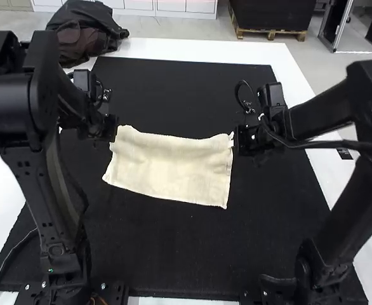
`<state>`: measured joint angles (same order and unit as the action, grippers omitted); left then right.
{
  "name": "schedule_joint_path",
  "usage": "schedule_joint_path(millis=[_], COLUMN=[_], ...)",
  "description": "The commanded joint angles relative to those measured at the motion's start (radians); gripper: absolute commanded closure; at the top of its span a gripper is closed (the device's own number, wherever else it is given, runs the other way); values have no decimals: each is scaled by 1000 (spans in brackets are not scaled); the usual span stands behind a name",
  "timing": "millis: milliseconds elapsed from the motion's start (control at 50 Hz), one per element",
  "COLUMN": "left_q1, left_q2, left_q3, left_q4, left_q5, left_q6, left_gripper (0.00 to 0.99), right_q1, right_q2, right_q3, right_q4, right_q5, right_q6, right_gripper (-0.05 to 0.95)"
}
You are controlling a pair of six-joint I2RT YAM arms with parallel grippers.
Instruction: Fold the towel.
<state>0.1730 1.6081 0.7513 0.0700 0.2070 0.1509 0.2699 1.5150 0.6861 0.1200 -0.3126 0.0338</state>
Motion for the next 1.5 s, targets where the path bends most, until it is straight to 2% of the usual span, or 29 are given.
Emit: schedule_joint_path(millis=[0,180,620,960,1260,1420,1480], left_q1=[22,22,23,23,22,23,23], left_q2=[-51,-97,-122,-123,-123,-120,-120], left_q3=[-9,-10,-15,-47,-50,-81,-102], left_q4=[-22,-111,-231,-249,-282,-228,-193], left_q5=[-11,-11,-12,-14,-14,-41,-52], left_q6=[22,41,61,70,82,88,91], left_gripper=[972,972,972,972,972,972,972], right_q1=[-24,-24,-24,-24,-24,-23,-21], right_q2=[-76,-127,-139,-150,-179,-176,-174], right_q3=[-10,-36,-71,-94,-152,-186,-197], right_q4=[-22,-82,-201,-290,-295,-258,-235], right_q5=[-31,-62,-115,-141,-143,-137,-128], right_q6=[11,18,2,-14,-11,-9,-9], right_gripper=[925,925,925,925,925,915,859])
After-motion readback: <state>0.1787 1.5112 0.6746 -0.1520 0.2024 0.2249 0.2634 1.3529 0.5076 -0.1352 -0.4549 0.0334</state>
